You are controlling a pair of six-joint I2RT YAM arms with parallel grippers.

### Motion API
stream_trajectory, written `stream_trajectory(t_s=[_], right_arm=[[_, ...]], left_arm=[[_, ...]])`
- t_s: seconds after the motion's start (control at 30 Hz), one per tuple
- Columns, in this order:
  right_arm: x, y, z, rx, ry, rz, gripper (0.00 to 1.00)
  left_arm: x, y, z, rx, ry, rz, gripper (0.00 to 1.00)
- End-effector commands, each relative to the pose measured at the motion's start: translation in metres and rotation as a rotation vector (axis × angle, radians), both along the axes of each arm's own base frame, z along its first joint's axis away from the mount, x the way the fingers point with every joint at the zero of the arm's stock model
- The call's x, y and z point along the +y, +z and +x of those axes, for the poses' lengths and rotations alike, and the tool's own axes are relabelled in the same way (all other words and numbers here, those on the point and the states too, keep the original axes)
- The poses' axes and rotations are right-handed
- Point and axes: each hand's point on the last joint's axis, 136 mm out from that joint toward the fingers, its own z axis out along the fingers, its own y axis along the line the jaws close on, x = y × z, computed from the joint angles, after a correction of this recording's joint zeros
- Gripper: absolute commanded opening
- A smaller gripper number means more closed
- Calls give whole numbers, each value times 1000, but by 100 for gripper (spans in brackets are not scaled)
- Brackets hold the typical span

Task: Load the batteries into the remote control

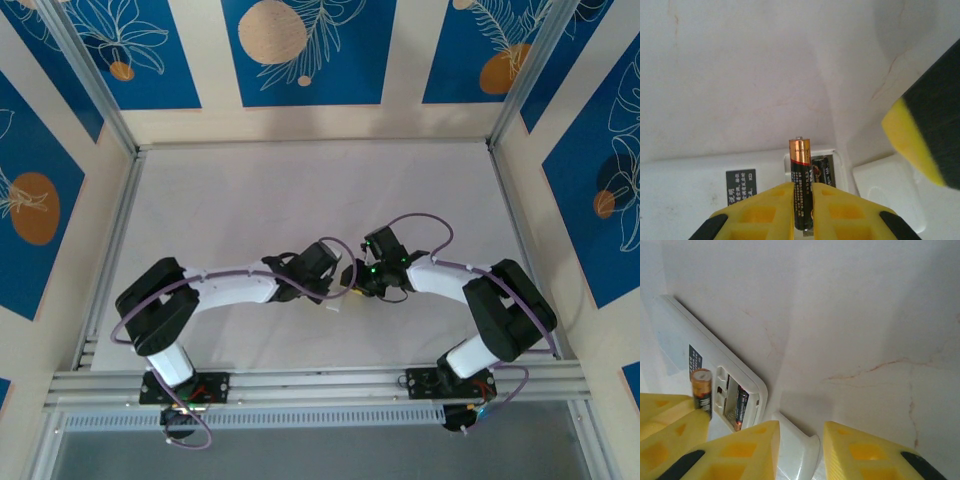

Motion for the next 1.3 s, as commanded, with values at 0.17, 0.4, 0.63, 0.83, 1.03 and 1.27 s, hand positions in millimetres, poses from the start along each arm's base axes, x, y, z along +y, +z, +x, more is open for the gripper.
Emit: stream_trajectory(t_s=[0.17,0.4,0.63,0.83,1.03,1.27], right_arm=[[0,-6,-8,38,1,1,30],[2,-9,-9,44,3,2,30],[2,-11,-9,46,4,1,30],[2,-12,-9,48,3,2,30],[3,-13,-10,48,6,2,30],[3,-14,-11,51,5,-1,30]], left_arm=[[-3,-11,-1,-4,27,-49,16],[-6,-10,-3,4,29,-75,16],[-6,-12,-6,16,32,-83,16],[-7,-5,-7,8,28,-94,16],[-6,-10,-9,17,31,-85,16],[-7,-13,-10,26,29,-87,31]])
